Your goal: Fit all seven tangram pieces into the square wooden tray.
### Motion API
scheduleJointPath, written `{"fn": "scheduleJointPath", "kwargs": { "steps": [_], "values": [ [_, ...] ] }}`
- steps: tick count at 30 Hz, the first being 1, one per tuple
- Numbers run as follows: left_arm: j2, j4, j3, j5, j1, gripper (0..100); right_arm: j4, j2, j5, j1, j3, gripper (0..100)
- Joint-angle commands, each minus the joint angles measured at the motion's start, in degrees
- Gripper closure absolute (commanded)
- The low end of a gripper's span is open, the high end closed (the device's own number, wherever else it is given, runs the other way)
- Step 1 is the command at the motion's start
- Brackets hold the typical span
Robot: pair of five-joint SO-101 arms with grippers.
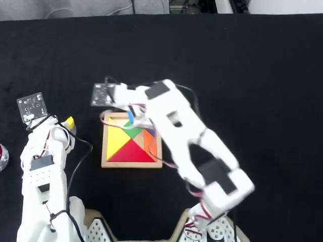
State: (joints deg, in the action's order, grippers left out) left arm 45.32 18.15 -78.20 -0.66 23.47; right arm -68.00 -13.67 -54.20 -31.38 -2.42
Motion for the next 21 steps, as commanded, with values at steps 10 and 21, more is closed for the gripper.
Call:
{"fn": "scheduleJointPath", "kwargs": {
  "steps": [10,21],
  "values": [
    [0.97,-0.97,1.8,-0.88,1.8,77,-11.16,-17.71,0.7,-1.49,29.05,93.9],
    [0.97,-3.16,1.27,-0.88,1.98,77,-11.87,-18.07,4.22,-2.81,34.07,98.8]
  ]
}}
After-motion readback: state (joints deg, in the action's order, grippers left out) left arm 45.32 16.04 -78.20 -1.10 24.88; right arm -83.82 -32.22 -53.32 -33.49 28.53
